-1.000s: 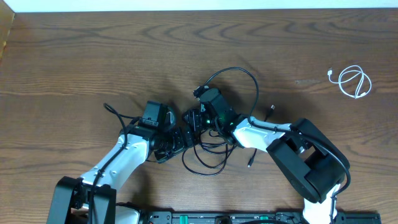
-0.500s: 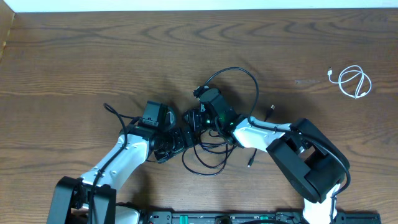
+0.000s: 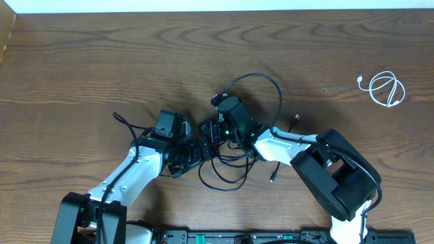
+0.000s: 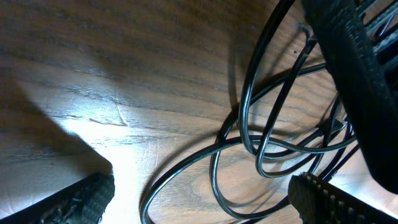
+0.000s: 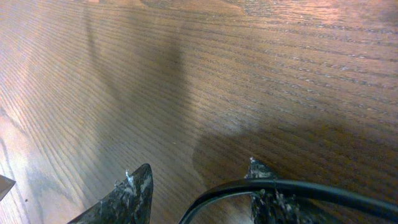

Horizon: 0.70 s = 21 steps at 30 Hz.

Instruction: Untangle cables

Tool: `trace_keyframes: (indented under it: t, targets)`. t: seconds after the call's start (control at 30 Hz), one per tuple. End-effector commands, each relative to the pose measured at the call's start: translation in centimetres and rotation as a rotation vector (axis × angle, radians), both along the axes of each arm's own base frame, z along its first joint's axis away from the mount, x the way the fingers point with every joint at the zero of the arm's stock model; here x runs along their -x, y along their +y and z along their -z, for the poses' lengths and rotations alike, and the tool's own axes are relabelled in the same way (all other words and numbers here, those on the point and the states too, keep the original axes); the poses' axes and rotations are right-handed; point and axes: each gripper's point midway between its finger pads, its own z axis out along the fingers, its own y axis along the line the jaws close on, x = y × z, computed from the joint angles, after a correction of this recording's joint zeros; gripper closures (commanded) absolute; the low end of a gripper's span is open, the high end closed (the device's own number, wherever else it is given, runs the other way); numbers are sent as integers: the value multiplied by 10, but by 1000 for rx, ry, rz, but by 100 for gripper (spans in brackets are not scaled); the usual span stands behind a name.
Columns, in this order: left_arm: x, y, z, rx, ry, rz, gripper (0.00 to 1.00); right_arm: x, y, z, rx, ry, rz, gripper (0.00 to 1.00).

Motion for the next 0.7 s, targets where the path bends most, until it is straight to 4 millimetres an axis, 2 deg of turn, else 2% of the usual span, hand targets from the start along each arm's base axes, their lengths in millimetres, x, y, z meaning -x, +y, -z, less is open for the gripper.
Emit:
trace_keyframes:
  t: [0.0, 0.17, 0.3, 0.37, 0.47, 0.57, 0.63, 0.67]
  targets:
    - [29, 34, 42, -194, 97, 2, 2, 25, -10, 44, 82, 95, -10, 51]
    - [28, 33, 42, -192, 93, 1, 2, 30, -15, 50, 108, 120, -11, 50]
    - [14, 29, 41, -175, 33, -4, 2, 30, -15, 50, 114, 110, -24, 49]
    - [17, 30, 41, -179, 43, -2, 2, 28, -14, 48, 106, 103, -24, 49]
    - [22, 55, 47, -317, 63, -22, 2, 26, -11, 46, 95, 90, -24, 49]
    - [21, 63, 48, -320, 74, -58, 4, 26, -11, 46, 94, 90, -24, 49]
    - [20, 61, 46, -271, 87, -81, 24, 26, -11, 46, 94, 90, -24, 49]
    - [19, 62, 45, -255, 92, -93, 37, 26, -11, 46, 94, 90, -24, 50]
